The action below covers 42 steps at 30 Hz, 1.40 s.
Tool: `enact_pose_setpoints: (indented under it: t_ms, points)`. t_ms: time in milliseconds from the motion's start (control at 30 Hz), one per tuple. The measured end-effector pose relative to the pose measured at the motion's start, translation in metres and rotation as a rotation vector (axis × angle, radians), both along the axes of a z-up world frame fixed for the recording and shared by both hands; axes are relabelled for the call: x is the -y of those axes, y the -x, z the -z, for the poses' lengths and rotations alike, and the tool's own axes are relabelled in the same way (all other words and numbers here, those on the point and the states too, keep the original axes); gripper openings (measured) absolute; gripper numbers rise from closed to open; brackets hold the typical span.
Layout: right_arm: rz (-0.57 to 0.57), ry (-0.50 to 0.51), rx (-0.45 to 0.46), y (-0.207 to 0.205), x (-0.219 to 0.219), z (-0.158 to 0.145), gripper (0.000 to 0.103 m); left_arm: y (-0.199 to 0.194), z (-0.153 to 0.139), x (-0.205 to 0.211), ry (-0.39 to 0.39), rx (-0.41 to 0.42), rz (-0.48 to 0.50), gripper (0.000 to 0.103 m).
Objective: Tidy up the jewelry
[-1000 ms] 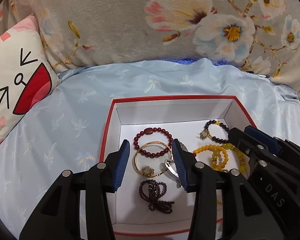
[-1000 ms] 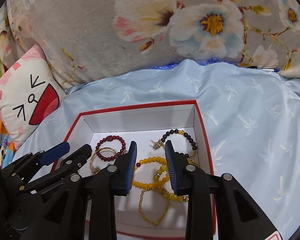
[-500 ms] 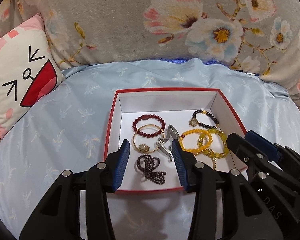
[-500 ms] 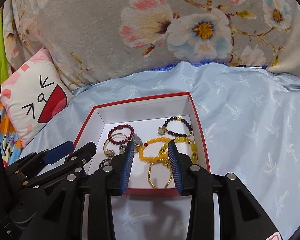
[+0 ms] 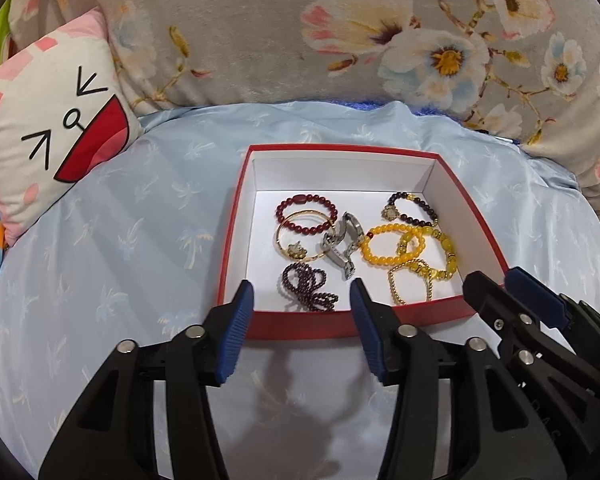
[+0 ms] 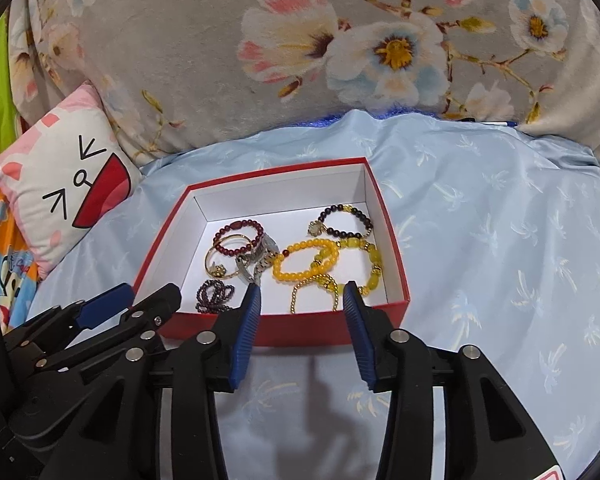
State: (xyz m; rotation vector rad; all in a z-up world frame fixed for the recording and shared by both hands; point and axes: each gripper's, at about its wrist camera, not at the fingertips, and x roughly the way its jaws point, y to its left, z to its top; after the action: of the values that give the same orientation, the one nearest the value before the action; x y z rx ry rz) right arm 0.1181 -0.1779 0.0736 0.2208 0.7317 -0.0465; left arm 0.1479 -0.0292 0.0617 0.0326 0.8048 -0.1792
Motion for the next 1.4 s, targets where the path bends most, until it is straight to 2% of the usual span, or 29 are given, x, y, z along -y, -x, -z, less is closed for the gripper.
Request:
enact_pose_setpoints:
  t_ms: [100, 167, 267, 667, 933, 1400]
  points:
    - [0.022, 0.0, -0.005, 0.004, 0.005, 0.004, 0.062, 0.003, 0.003, -0.006, 0.002, 0.006, -0.035, 0.065]
    - [0.035, 0.0, -0.009, 0.006, 0.008, 0.005, 0.065, 0.005, 0.004, -0.009, -0.007, 0.011, -0.051, 0.076]
    - [0.05, 0.015, -0.015, 0.009, 0.011, 0.006, 0.068, 0.009, 0.003, -0.009, -0.026, 0.029, -0.052, 0.082]
    - [0.075, 0.071, -0.017, 0.019, 0.007, -0.005, 0.068, 0.016, -0.001, -0.011, -0.025, 0.012, -0.051, 0.083]
    - [0.07, 0.056, -0.019, 0.021, 0.005, -0.011, 0.068, 0.018, -0.004, -0.015, -0.015, -0.009, -0.06, 0.083]
    - [0.075, 0.045, -0.004, 0.021, 0.006, -0.019, 0.068, 0.015, -0.013, -0.015, -0.028, 0.001, -0.061, 0.083]
